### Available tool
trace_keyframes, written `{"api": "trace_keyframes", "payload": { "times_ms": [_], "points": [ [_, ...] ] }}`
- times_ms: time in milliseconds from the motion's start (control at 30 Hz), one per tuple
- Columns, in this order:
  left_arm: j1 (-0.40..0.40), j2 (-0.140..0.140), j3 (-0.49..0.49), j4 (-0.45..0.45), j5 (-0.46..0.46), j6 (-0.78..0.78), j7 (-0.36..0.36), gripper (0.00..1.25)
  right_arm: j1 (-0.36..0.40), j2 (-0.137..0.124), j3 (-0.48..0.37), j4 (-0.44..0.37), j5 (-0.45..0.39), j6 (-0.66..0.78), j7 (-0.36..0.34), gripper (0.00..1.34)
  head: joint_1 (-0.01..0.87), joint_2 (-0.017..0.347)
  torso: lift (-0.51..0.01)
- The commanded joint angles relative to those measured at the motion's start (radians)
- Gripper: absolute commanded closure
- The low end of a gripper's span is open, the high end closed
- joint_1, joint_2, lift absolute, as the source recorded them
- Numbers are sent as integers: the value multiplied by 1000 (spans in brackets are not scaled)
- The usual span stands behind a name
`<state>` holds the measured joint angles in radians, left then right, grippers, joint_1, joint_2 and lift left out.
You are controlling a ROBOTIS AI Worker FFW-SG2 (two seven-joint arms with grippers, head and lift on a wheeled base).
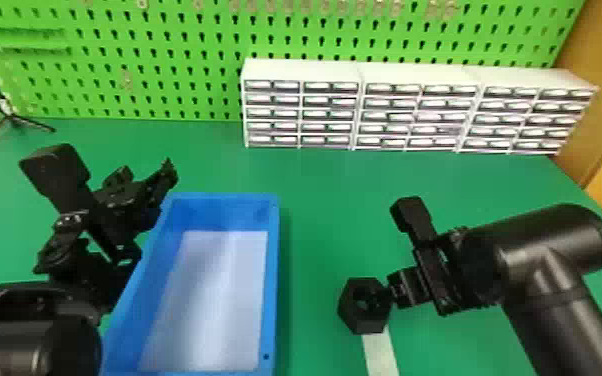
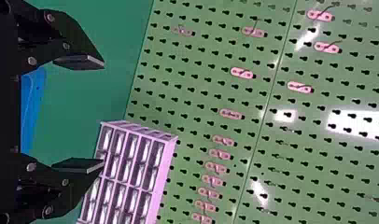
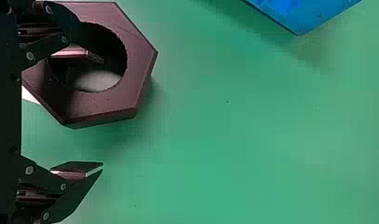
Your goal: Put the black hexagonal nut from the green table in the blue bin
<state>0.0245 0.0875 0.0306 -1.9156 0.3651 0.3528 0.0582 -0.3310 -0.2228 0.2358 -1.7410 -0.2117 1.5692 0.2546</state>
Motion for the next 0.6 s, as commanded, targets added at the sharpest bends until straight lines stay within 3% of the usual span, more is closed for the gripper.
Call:
{"api": "trace_keyframes", "payload": {
  "times_ms": [0, 567],
  "points": [
    [0, 0, 0, 1, 0, 0, 0, 501, -2, -3, 2, 5, 0, 3, 0, 466, 692, 8, -97],
    [2, 0, -1, 1, 2, 0, -1, 501, 3, -4, 10, 12, 2, 3, 0, 470, 692, 8, -97]
  ]
}}
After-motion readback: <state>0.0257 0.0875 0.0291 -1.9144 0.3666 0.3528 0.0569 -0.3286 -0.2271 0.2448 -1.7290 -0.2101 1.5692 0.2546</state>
